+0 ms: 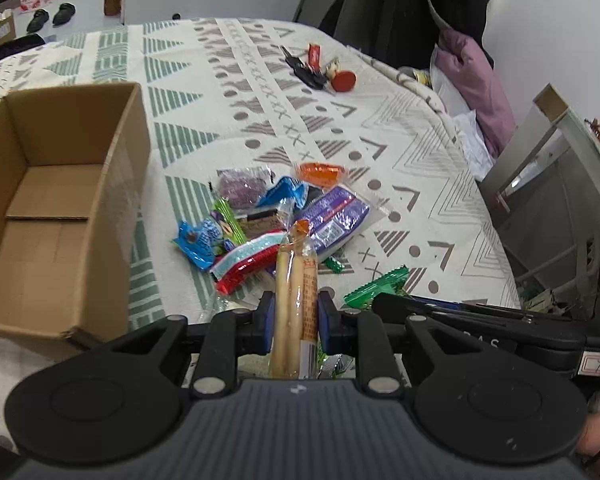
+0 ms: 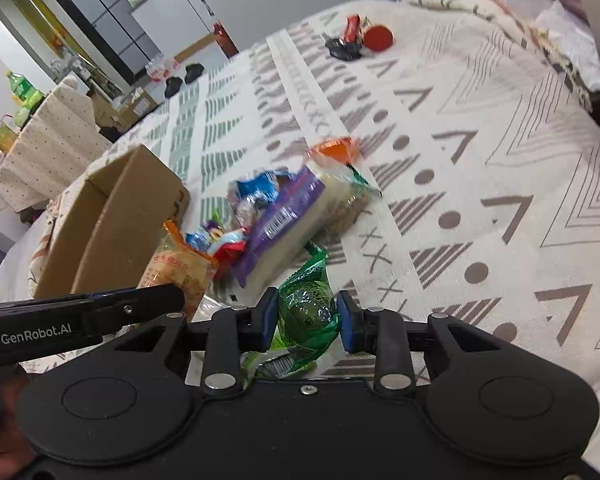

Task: Organize snacks
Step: 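Carry both snacks over the cardboard box and open both tools to drop them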

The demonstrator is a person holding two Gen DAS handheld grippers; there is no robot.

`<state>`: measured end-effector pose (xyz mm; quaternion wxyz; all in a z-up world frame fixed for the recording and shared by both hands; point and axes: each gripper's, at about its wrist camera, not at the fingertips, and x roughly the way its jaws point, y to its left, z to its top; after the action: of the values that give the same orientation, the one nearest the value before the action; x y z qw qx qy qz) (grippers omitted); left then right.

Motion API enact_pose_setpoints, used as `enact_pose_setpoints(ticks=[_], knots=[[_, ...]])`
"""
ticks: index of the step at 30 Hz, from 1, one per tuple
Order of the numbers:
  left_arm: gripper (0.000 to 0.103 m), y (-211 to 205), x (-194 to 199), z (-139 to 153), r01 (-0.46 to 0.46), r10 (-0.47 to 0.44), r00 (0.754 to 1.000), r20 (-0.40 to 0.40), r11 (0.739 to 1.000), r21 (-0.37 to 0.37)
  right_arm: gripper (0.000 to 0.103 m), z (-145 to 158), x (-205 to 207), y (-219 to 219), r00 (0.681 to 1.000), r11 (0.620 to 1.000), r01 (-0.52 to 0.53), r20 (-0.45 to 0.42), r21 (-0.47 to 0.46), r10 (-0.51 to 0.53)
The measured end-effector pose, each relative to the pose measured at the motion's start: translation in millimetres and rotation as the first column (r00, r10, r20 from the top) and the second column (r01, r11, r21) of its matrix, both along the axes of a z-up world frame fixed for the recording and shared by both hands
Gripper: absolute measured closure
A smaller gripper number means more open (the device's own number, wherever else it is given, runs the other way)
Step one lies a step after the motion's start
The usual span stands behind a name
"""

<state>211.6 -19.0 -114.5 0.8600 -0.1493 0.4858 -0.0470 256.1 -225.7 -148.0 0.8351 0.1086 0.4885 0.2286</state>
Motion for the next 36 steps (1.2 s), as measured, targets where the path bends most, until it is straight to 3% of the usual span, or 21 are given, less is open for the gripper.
enact_pose_setpoints(ticks=[8, 23, 36], knots=[[0.082, 18.1, -19.5, 22.2, -0.063, 0.062, 0.997, 0.052, 0.998, 0.018, 0.072, 25.6, -9.5, 11.3, 0.996, 0.999, -0.015, 0.091, 0.038, 0.011], [0.082, 72.1, -42.7, 55.9, -0.184, 0.177, 0.978, 0.109, 0.981, 0.056, 0.072, 57.8, -19.2, 46.2, 0.985, 0.992, -0.059, 0.169, 0.110, 0.040], [0.082, 132.1, -41.7, 62.2, -0.271, 0.258, 0.958, 0.129, 0.958, 0.096, 0.072, 62.4, -15.7, 89.8, 0.983, 0.981, -0.110, 0.165, 0.163, 0.083]])
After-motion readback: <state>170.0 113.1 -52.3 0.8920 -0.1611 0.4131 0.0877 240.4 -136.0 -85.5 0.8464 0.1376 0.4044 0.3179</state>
